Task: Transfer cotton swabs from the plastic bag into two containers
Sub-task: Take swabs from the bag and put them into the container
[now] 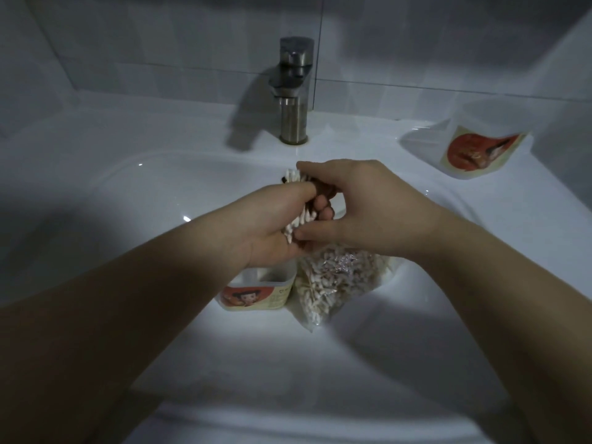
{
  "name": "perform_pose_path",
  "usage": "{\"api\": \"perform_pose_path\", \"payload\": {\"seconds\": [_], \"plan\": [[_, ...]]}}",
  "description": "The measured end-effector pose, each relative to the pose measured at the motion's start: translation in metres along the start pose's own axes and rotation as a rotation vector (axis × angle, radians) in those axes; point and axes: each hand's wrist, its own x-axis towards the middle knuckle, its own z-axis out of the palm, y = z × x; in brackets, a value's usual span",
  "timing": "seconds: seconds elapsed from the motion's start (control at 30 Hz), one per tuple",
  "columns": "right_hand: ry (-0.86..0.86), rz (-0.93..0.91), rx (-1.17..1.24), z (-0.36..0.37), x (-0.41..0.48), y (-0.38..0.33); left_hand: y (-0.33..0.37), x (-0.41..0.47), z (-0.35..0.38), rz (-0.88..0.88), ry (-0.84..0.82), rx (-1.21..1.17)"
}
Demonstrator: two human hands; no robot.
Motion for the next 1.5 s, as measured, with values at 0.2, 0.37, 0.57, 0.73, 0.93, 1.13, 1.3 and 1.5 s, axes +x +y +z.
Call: {"api": "perform_pose_path", "payload": {"seconds": [0.2,0.37,0.57,0.73,0.93,1.13,1.3,1.5], "plan": [[-0.087,0.009,0.103,0.004,0.0,-0.003,-0.001,-0.005,0.0,0.002,-0.022,0.059],[-0.041,-0.027,0.008,0.007,0.005,-0.006,-0.002,-0.009,0.002,-0.023,-0.032,0.029],[-0.019,0.125,0.145,-0.003,-0.001,0.0,-0.002,-0.001,0.0,0.014,0.089,0.039],[0.142,0.332,-0.01,-0.018,0.004,0.012,-0.003,0.006,-0.006,0.128,0.21,0.169],[-0.056,0.545,-0.212,-0.021,-0.002,0.017,-0.01,0.009,-0.007,0.152,0.204,0.274],[-0.343,0.562,-0.132,-0.019,-0.005,0.017,-0.015,0.01,-0.006,0.152,0.191,0.321],[-0.444,0.441,-0.071,-0.02,-0.007,0.013,-0.018,0.007,-0.006,0.122,0.112,0.377],[-0.367,0.392,-0.032,-0.017,-0.005,0.017,-0.021,0.007,-0.004,0.107,0.131,0.398]]}}
